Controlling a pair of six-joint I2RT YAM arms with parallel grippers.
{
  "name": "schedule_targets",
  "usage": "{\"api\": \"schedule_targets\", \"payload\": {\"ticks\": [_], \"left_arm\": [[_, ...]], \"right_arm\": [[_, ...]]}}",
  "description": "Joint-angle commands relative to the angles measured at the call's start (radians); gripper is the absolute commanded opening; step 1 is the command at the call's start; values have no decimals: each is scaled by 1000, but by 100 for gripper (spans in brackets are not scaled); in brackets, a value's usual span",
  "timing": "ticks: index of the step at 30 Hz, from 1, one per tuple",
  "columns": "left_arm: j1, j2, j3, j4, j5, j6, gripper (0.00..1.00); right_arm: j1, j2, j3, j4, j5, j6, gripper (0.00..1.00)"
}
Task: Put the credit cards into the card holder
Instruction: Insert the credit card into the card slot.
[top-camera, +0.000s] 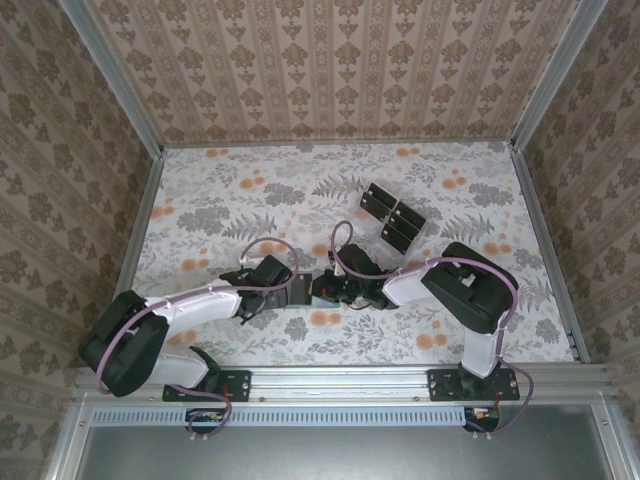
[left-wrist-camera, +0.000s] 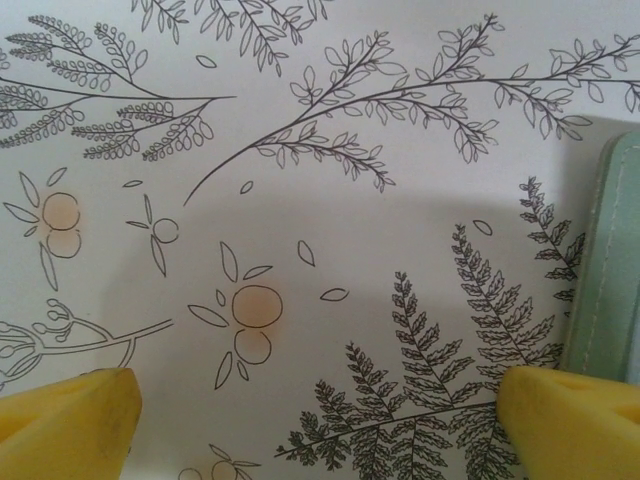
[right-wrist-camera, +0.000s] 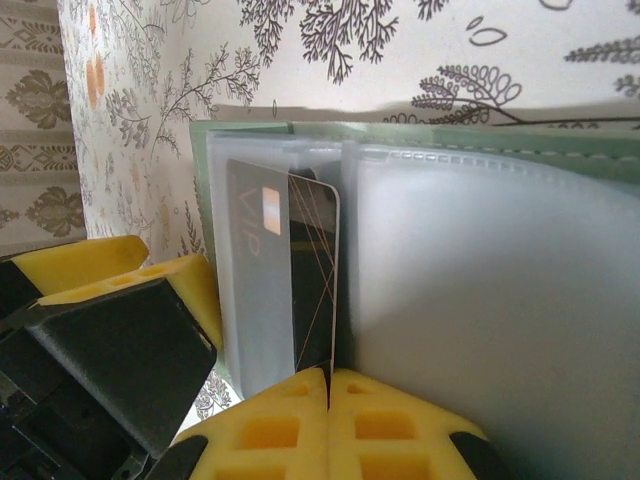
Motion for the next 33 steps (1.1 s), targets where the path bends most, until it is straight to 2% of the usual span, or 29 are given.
{"api": "schedule_targets", "payload": {"ticks": [1, 19, 22, 27, 33], "left_arm": [[-5, 26, -23, 16, 24, 13, 100], [-30, 33, -40, 41, 30, -4, 100], [-30, 29, -38, 34, 28, -7, 100], [-30, 11, -31, 10, 12, -14, 100], [-23, -25, -26, -21, -3, -12, 100]], "right_arm": [[11, 34, 34, -78, -16, -29, 0], [28, 63, 121, -163, -44, -62, 0], [28, 36, 133, -202, -44, -84, 9], [13, -32, 162, -288, -41, -133, 35], [-4, -111, 175, -373, -21, -186, 47]]}}
